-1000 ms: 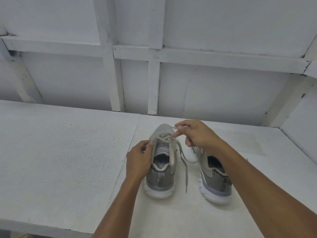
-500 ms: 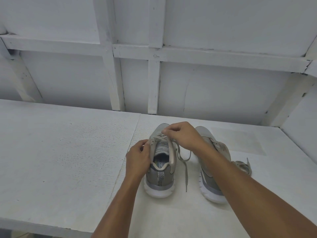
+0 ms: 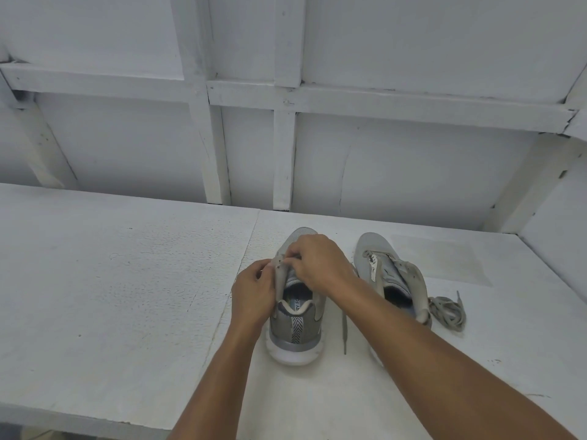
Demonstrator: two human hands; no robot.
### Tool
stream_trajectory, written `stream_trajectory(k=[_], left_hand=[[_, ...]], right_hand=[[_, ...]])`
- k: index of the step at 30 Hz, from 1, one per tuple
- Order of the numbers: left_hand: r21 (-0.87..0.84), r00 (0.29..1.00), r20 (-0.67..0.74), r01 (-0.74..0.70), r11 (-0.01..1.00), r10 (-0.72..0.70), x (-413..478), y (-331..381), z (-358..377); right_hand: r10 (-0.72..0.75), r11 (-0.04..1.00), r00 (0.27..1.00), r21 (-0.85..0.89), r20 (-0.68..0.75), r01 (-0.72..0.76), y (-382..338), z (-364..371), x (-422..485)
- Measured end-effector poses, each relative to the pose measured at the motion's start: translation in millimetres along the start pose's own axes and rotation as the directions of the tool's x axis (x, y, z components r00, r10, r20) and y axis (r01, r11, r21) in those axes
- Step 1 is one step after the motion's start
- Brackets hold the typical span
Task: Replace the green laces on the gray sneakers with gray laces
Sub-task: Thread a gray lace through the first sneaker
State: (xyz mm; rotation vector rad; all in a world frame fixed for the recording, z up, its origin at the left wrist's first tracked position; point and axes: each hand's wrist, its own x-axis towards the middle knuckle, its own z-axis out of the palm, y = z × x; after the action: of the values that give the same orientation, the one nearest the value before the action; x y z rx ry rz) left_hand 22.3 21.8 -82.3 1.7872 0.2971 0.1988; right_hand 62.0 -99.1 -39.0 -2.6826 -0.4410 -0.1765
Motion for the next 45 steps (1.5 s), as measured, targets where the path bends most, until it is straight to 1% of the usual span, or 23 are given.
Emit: stream_trajectory(k=[4, 8, 16, 20, 22, 25, 29, 32, 35, 36, 37, 38, 39, 40, 41, 42, 43, 44, 45], left_hand=[[0.01, 1.0, -0.002, -0.002, 1.0, 0.002, 0, -2, 0], [0.027, 1.0, -0.006, -0.025, 0.999, 0.025, -1, -1, -1], [0.059, 0.999, 0.018, -0.046, 0.997, 0.045, -3, 5, -3], [0.037, 0.996, 0.084, 0.011, 0.999, -0.015, 5, 2, -6], [0.042, 0.99, 0.135, 0.02, 0.999, -0.025, 11, 4, -10], [0.053, 0.978, 0.207, -0.017, 0.998, 0.005, 18, 11, -15], [0.078, 0.96, 0.274, -0.076, 0.994, 0.052, 27, 14, -19], [0.083, 0.957, 0.282, -0.1, 0.991, 0.073, 35, 10, -19], [0.153, 0.961, 0.256, -0.142, 0.978, 0.1, 41, 5, -13], [0.149, 0.967, 0.235, -0.138, 0.979, 0.1, 43, 1, -11], [0.104, 0.974, 0.204, -0.118, 0.988, 0.095, 46, -2, -11], [0.017, 0.983, 0.163, -0.085, 0.996, 0.081, 49, -2, -13], [-0.11, 0.992, 0.114, -0.042, 0.993, 0.054, 53, -1, -18], [-0.274, 0.998, 0.063, 0.009, 0.962, 0.008, 60, 2, -25], [-0.48, 0.997, 0.019, 0.069, 0.875, -0.068, 69, 6, -36], [-0.707, 0.986, 0.018, 0.128, 0.696, -0.163, 76, 12, -49], [-0.869, 0.974, 0.047, 0.15, 0.471, -0.223, 84, 19, -61], [-0.934, 0.967, 0.057, 0.139, 0.329, -0.247, 90, 23, -72], [-0.939, 0.969, 0.049, 0.128, 0.321, -0.243, 92, 29, -79]], right_hand=[[-0.003, 0.996, 0.999, -0.088, -0.037, 0.0, -4, 3, -1], [-0.01, 0.991, 0.997, -0.132, -0.077, 0.0, -8, 5, -4], [-0.007, 0.986, 0.998, -0.167, -0.064, -0.004, -13, 7, -3], [0.006, 0.985, 0.999, -0.173, -0.05, -0.014, -15, 3, -2], [0.01, 0.987, 0.998, -0.16, -0.06, -0.02, -15, 3, -2], [0.021, 0.996, 0.996, -0.088, -0.088, -0.029, -11, 3, -5], [0.05, 0.999, 0.999, -0.006, -0.011, -0.05, -8, 0, -3], [0.058, 0.998, 0.998, 0.027, 0.018, -0.059, -4, 1, -1], [0.033, 0.999, 0.999, 0.019, 0.036, -0.033, -1, 5, -1], [0.02, 1.0, 0.999, 0.007, 0.026, -0.021, 1, 5, -2], [0.002, 1.0, 1.0, -0.016, 0.004, -0.002, 4, 4, -3], [-0.018, 0.998, 1.0, -0.053, -0.025, 0.016, 6, 2, -6], [-0.036, 0.995, 0.998, -0.092, -0.053, 0.031, 10, -2, -9], [-0.041, 0.993, 0.996, -0.117, -0.079, 0.032, 15, -6, -14], [-0.023, 0.993, 0.995, -0.115, -0.101, 0.011, 19, -9, -19], [0.017, 0.996, 0.992, -0.082, -0.125, -0.027, 23, -12, -25], [0.067, 0.997, 0.987, -0.025, -0.147, -0.071, 26, -14, -32], [0.12, 0.992, 0.979, 0.042, -0.163, -0.115, 29, -14, -38], [0.168, 0.983, 0.971, 0.101, -0.172, -0.152, 31, -13, -44]])
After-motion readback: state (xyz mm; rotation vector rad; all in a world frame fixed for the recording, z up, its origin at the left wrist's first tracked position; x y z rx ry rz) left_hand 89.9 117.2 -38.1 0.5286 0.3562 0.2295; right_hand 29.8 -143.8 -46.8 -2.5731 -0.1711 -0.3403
